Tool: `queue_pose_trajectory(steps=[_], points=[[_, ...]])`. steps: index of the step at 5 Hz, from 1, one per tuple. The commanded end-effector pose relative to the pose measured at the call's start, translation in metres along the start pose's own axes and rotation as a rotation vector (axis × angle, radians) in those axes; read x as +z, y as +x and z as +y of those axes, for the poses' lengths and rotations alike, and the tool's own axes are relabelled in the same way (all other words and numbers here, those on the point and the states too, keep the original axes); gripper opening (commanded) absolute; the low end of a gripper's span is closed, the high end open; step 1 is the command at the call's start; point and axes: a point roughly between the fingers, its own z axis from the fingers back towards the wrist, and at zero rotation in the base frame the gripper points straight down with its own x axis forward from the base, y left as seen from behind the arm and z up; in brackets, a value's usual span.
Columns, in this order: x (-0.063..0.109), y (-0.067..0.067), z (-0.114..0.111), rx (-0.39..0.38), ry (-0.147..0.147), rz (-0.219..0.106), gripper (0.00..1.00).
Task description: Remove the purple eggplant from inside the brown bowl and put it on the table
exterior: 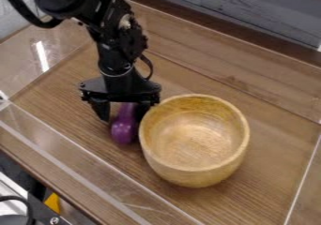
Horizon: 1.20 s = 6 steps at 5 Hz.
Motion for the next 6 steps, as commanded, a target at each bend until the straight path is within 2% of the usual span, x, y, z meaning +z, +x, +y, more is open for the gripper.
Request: queue_pose_trajectory(steps=[1,3,6], points=[[0.011,0.002,-0.001,-0.05,-0.004,-0.017,1.0],[0.016,0.001,0.002,-0.062,0.003,-0.004,1.0],[0.012,-0.003,-0.008,-0.108,0.01,0.013,1.0]])
